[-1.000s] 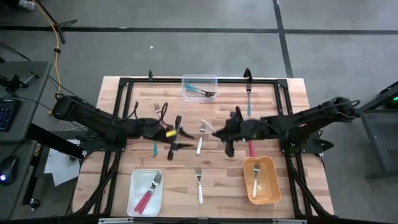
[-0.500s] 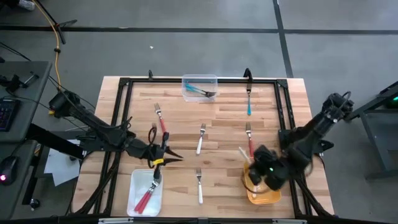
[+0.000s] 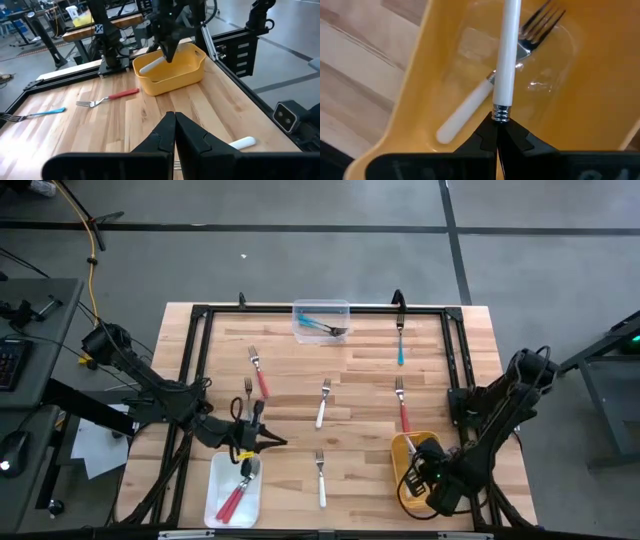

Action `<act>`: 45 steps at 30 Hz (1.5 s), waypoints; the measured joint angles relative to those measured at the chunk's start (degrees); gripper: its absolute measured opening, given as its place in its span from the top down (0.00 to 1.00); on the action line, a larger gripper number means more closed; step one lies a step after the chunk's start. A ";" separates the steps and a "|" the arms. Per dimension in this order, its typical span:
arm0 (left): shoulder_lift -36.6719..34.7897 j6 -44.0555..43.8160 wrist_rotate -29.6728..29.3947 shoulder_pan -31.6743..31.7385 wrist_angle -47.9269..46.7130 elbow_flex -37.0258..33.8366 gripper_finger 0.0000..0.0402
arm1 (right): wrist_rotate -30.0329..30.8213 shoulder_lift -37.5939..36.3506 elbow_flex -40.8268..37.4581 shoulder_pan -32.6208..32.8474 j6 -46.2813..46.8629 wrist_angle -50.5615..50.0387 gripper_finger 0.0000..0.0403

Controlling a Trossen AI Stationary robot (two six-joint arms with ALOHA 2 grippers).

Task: Sort silverware by color (type)
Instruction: Put the white fork into the yellow bin, then adjust the white bin

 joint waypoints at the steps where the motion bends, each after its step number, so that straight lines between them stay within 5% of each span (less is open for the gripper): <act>1: 0.00 -0.26 -0.53 -0.64 0.00 0.00 1.00 | -0.26 0.36 0.00 0.00 0.00 0.04 1.00; 10: 0.00 -2.64 -4.03 -5.46 -1.07 0.02 1.00 | -1.07 1.55 0.00 -1.78 -4.94 0.01 0.99; 14: 0.02 -9.80 -2.55 -7.20 -11.24 2.38 1.00 | -1.19 1.55 0.00 -3.91 -10.60 0.41 0.92; 22: -0.02 -27.76 9.01 -11.29 -28.20 8.73 1.00 | -2.71 1.48 -0.01 -8.18 -25.53 -1.27 0.78; 25: 0.96 -40.24 14.04 -12.30 -33.35 8.59 1.00 | -4.01 1.48 0.00 -9.52 -30.58 -2.21 0.80; 31: 8.06 -56.30 15.05 -14.73 -42.51 8.46 1.00 | -2.90 1.46 1.52 -10.22 -41.26 -2.41 0.96; 45: 18.32 -64.82 17.33 -15.13 -50.38 8.48 1.00 | 3.74 1.39 3.08 -13.96 -51.55 -1.46 1.00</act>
